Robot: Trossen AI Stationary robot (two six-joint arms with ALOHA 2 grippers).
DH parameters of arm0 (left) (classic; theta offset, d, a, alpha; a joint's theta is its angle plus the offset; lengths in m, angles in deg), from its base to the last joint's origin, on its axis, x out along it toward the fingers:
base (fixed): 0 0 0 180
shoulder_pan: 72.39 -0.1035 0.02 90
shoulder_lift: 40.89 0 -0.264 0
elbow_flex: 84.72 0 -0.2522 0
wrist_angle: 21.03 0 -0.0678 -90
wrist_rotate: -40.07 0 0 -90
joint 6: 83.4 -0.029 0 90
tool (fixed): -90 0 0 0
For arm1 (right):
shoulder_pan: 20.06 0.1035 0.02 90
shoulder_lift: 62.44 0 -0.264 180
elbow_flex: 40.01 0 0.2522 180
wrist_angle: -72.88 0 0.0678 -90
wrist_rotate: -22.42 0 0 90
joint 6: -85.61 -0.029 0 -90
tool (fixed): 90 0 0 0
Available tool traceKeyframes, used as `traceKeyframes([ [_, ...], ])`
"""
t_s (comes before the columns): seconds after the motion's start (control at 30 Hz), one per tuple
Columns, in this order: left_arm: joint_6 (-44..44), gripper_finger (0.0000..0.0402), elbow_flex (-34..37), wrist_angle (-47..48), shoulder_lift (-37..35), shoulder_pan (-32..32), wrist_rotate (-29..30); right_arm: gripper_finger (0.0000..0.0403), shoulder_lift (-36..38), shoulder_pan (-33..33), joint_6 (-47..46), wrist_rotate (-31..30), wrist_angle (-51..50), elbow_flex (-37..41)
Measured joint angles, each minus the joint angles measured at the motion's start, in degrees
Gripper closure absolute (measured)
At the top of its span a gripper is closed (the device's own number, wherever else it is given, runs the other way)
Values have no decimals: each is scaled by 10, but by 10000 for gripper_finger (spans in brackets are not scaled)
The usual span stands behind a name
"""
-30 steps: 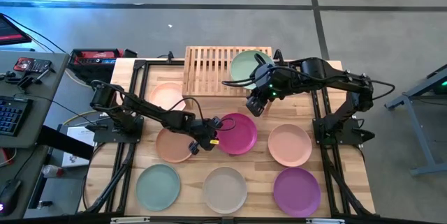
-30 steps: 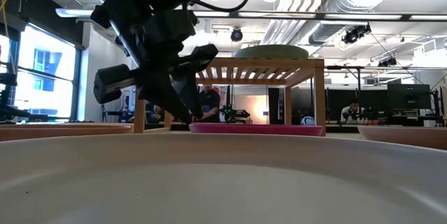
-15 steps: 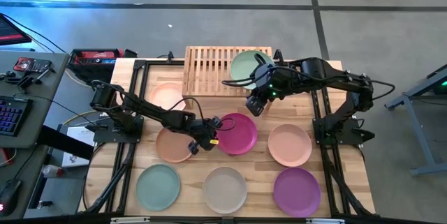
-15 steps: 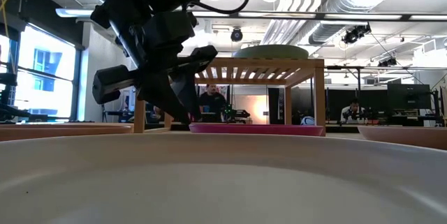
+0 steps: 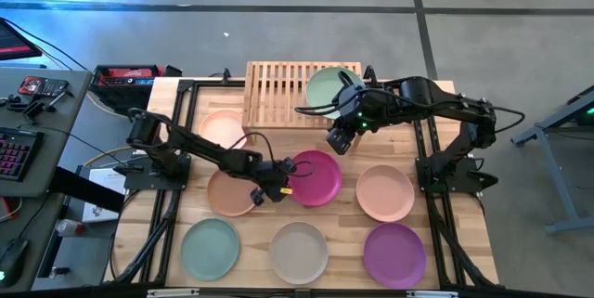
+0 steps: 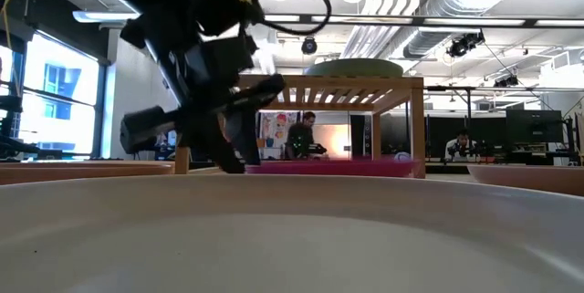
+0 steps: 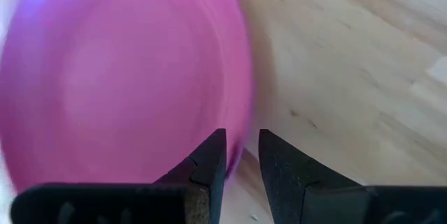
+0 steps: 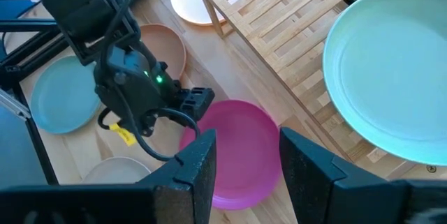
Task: Place and stack plates onto a shelf
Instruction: Stack the pink plate on top of the green plate on the shelf
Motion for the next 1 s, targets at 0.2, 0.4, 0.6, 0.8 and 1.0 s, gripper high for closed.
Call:
traceKeyframes([
  [0.2, 6, 328, 0, -7, 6, 1, 18, 270, 0, 0, 0, 0, 0, 0],
  [0.4, 3, 333, 0, -11, 6, 1, 29, 270, 0, 0, 0, 0, 0, 0],
  [0.6, 2, 390, 0, -11, 6, 1, 30, 270, 0, 0, 0, 0, 0, 0],
  [0.8, -7, 397, 0, -11, 6, 13, 34, 270, 0, 0, -4, 0, 0, 0],
  [1.0, 5, 399, 0, -6, 6, 35, 67, 270, 0, 0, -19, 0, 0, 0],
])
